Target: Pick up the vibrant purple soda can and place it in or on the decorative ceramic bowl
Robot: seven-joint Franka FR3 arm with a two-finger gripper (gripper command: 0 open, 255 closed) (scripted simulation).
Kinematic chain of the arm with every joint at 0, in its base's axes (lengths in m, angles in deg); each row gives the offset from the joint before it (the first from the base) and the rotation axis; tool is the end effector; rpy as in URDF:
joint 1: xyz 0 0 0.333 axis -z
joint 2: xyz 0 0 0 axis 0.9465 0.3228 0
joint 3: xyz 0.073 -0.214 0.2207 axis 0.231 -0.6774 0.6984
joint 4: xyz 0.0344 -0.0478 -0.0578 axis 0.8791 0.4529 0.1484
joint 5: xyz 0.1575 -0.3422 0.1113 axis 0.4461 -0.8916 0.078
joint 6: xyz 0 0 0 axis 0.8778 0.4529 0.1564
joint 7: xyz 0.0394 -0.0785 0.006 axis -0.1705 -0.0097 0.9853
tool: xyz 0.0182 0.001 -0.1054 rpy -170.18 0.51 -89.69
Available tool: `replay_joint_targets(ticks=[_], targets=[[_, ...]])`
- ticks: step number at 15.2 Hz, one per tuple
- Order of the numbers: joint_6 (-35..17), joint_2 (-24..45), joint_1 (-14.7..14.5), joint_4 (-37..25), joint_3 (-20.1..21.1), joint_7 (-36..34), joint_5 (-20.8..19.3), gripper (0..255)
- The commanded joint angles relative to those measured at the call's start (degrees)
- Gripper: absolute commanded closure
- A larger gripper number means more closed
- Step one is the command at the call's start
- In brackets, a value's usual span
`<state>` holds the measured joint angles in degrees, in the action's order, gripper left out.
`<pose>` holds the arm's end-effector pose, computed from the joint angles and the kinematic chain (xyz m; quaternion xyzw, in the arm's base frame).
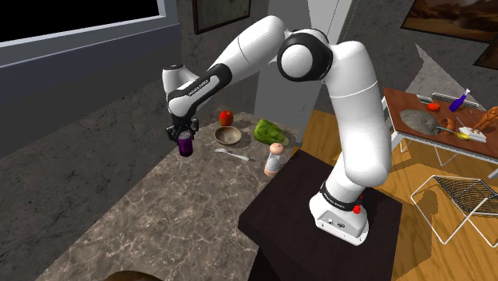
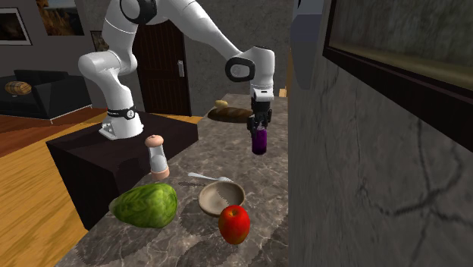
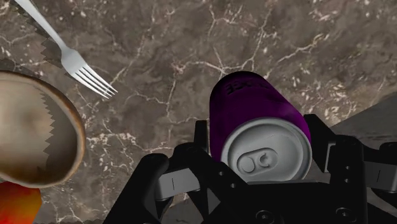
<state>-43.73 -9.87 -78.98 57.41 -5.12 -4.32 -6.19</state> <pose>0.6547 0.1612 0.2303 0.9928 -0.1195 -0.0004 0.0018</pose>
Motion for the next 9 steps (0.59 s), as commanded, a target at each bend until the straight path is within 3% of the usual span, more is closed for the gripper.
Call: replay_joint_targets(ticks=[1,7,9], targets=[[1.01,-1.15,0.07,0.12,0.12,0.06,0.15,255],[4.13,-3.86,0.26,-0.29,0.41,0.32,0.57,255],[3.59,-5.37,2.21,1.70,0.09,2.66,0.95,255]])
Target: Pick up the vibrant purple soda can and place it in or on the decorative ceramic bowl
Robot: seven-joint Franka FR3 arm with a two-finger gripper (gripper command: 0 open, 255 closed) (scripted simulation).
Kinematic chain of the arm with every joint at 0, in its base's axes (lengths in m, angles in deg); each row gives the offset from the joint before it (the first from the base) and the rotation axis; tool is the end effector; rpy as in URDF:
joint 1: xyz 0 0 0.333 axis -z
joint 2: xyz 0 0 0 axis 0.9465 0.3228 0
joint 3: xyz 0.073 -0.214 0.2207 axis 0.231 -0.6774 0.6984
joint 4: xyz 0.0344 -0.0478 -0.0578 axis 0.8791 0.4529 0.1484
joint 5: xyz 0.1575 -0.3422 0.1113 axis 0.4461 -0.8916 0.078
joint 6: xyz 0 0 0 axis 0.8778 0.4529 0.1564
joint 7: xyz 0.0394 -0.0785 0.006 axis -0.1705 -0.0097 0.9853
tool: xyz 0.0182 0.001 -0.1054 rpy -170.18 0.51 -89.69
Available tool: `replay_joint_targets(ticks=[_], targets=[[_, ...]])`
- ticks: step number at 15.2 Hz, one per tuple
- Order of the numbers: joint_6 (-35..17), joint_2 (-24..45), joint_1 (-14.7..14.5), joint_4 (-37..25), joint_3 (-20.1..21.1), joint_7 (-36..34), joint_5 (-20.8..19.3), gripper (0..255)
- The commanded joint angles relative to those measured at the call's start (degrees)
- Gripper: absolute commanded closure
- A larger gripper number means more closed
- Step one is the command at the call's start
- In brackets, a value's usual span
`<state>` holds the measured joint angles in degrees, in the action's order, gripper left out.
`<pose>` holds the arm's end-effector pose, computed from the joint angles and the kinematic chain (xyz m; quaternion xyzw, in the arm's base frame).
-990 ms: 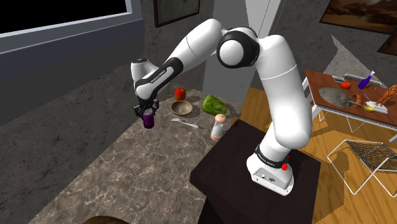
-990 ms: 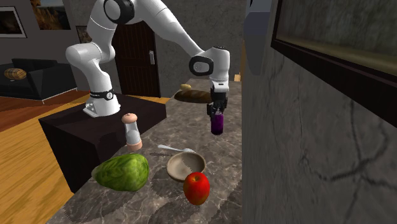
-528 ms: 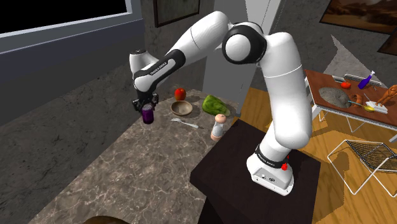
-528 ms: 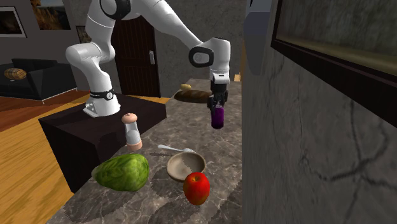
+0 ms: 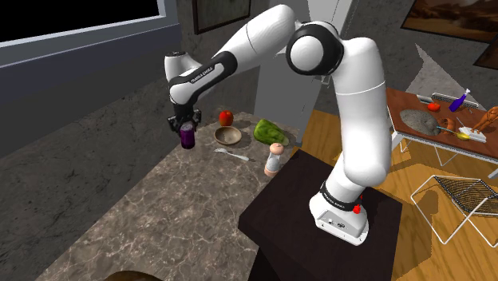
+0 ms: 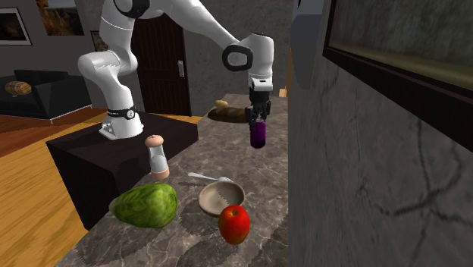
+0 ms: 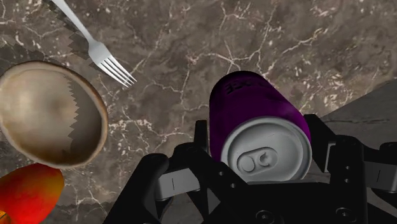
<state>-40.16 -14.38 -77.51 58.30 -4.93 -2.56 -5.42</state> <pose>0.6535 0.1449 0.2709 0.9928 -0.1196 -0.0004 0.0017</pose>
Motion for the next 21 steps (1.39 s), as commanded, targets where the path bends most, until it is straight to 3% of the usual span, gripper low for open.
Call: replay_joint_targets(ticks=[1,10,19,21], targets=[[-0.19,-1.55,1.71,1.69,-0.27,2.09,0.37,255],[-0.78,-5.89,10.24,6.44,-2.33,13.31,2.06,255],[0.85,-6.75,18.39,5.55,-4.90,24.78,3.57,255],[0.38,-6.27,18.81,5.53,-5.04,25.35,3.62,255]])
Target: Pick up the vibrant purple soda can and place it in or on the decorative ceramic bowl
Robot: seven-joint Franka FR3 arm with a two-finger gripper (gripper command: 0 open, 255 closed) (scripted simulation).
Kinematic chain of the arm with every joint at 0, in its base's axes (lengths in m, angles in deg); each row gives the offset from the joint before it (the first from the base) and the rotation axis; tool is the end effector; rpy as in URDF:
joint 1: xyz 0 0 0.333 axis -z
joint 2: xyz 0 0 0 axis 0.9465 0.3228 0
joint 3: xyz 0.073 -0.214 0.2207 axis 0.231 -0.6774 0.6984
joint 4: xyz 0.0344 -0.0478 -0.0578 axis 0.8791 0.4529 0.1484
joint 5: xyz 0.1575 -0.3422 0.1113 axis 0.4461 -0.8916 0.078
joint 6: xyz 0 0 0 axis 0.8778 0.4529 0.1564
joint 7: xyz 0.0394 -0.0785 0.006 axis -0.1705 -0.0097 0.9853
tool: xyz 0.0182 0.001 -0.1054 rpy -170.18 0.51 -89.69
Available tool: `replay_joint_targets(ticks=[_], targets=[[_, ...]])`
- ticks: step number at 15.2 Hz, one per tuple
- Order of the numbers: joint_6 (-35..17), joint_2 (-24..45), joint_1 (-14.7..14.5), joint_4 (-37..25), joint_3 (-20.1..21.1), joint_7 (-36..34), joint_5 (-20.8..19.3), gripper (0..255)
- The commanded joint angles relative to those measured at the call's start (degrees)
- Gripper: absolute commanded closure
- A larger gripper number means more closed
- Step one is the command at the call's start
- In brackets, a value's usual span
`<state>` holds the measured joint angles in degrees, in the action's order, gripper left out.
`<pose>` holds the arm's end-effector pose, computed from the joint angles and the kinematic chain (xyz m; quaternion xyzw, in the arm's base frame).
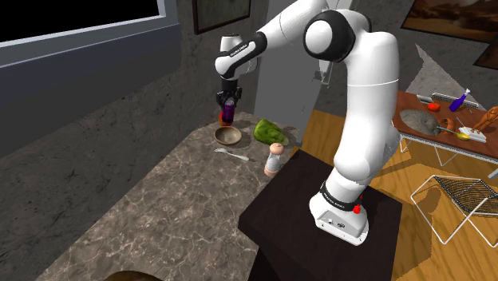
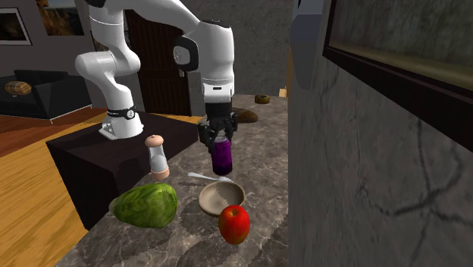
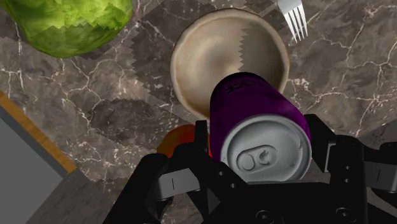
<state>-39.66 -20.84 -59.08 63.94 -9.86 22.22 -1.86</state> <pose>0.6351 -0.1142 0.2992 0.9928 -0.1200 -0.0007 0.0017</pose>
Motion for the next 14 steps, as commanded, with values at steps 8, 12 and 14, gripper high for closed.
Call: replay_joint_targets(ticks=[8,12,14], targets=[[-4.83,3.92,0.31,0.88,-0.22,0.45,-0.13,255],[-7.07,5.98,0.26,1.06,-0.28,0.38,-0.23,255],[-8.16,7.05,0.24,1.08,-0.32,0.34,-0.28,255]])
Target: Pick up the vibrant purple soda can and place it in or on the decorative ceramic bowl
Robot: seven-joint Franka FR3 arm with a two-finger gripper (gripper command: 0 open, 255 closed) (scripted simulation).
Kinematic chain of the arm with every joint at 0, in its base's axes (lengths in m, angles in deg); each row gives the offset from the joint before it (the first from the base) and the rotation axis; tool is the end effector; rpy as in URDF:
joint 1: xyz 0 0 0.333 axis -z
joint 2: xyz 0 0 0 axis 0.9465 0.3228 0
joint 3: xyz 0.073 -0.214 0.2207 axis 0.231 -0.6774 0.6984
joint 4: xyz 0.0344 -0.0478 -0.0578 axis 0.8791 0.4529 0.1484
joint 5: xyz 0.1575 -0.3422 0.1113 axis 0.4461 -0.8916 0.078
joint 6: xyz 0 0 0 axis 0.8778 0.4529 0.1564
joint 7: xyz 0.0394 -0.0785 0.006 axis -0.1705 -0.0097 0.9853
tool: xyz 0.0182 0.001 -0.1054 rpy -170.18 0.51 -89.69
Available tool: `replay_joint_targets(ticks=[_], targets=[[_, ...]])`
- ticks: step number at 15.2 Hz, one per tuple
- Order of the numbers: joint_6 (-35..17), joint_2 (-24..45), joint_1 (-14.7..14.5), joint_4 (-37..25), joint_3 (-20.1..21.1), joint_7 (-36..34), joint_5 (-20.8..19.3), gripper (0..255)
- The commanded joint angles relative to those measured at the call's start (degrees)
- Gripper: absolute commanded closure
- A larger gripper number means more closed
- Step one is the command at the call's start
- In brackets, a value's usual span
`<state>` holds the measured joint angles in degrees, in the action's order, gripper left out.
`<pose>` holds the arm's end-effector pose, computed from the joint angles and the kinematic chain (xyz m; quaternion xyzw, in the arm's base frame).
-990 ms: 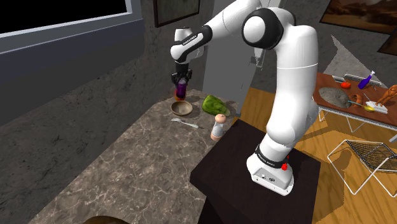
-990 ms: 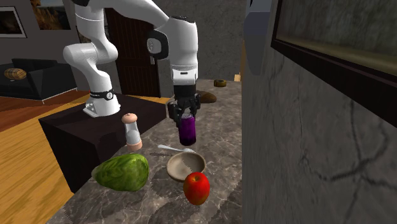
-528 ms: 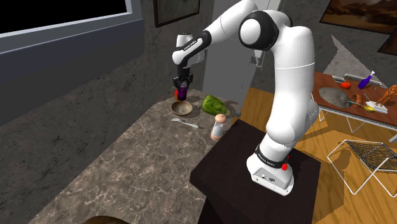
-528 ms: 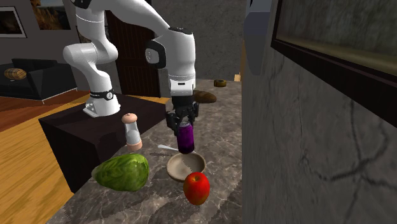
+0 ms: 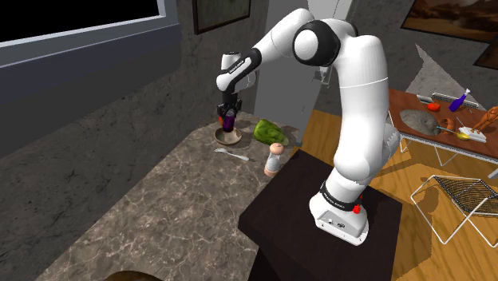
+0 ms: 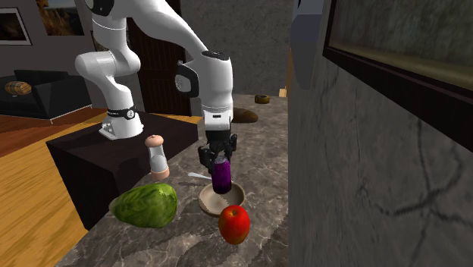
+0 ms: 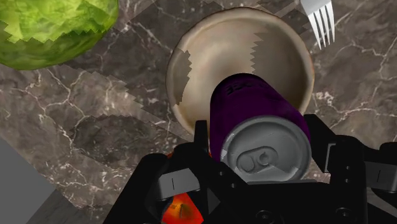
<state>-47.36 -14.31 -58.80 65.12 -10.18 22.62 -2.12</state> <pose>0.6342 -0.1200 0.2286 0.9928 -0.1195 -0.0008 0.0018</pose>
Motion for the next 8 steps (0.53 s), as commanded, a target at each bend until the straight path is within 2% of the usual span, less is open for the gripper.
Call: replay_joint_targets(ticks=[1,8], targets=[[-1.02,1.05,-0.06,-0.09,-0.02,-0.08,-0.05,255],[-2.72,2.91,-0.10,-0.24,-0.08,-0.13,-0.13,255]])
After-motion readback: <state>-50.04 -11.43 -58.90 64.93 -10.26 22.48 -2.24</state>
